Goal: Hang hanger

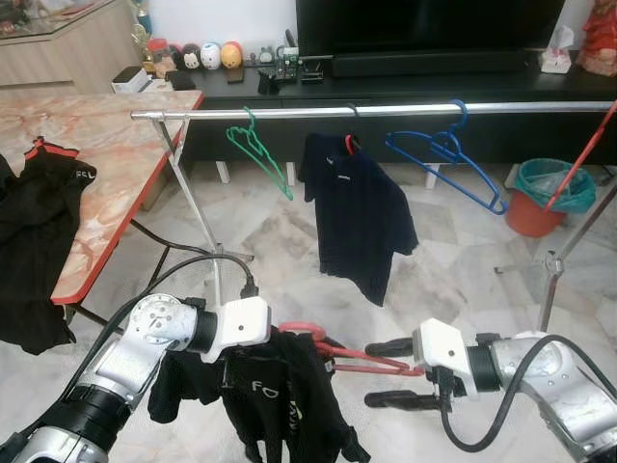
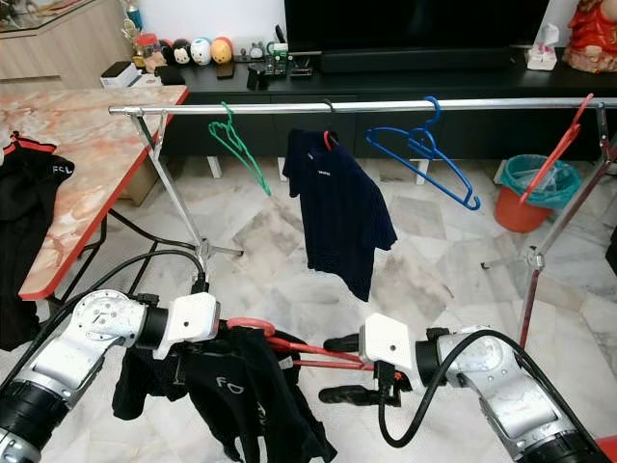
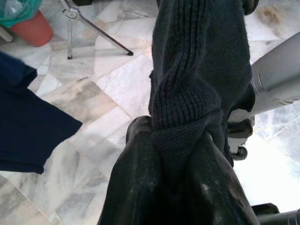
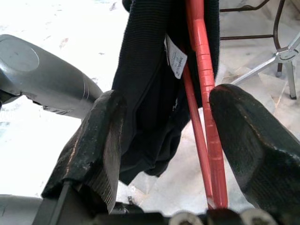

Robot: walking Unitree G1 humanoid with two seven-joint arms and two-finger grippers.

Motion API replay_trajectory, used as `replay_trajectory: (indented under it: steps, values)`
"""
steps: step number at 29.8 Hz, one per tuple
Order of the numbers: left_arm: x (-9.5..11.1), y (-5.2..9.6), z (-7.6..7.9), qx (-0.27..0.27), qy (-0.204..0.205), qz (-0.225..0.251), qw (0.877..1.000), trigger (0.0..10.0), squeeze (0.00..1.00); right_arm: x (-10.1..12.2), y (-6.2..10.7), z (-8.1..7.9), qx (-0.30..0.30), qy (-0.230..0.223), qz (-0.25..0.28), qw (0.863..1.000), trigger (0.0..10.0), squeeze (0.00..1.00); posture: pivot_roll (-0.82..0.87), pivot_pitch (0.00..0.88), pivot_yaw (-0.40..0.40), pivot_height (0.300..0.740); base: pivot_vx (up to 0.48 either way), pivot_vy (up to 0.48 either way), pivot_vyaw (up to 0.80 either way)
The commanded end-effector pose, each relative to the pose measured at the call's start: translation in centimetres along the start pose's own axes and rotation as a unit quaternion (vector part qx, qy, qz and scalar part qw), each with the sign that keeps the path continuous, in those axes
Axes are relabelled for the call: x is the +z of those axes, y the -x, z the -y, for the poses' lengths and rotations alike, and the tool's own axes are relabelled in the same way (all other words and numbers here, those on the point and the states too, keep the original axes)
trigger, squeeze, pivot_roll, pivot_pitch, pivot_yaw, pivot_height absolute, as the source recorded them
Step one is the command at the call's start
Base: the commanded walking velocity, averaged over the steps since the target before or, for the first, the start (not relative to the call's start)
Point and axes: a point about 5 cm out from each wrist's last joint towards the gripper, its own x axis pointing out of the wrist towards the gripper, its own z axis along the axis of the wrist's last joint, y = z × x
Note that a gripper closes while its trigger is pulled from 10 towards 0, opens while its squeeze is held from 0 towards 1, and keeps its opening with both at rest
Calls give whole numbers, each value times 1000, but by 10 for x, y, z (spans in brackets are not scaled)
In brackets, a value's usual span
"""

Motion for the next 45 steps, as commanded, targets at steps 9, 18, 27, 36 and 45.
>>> replay_trajectory:
  steps: [9,18,27,36,45]
  values:
    - [10,2,-6,4,-28,8,1000,10000,0,-7,-6,0,5,8,-27,1000,10000,0,-69,33,68,740,0,0,0]
    - [16,2,-5,-6,-26,20,999,10000,0,-14,-10,8,-28,18,-40,999,9529,0,-64,33,64,740,0,0,0]
    - [20,0,-5,-6,-27,29,999,10000,0,-18,-16,14,-64,31,-36,997,9647,0,-62,32,65,740,0,0,0]
    - [19,0,-4,-10,-25,25,999,10000,0,-18,-14,15,-51,38,-45,997,9804,0,-64,32,65,740,0,0,0]
    - [17,0,-3,-12,-24,21,999,10000,0,-30,-11,12,-27,58,-109,992,10000,0,-64,32,63,740,0,0,0]
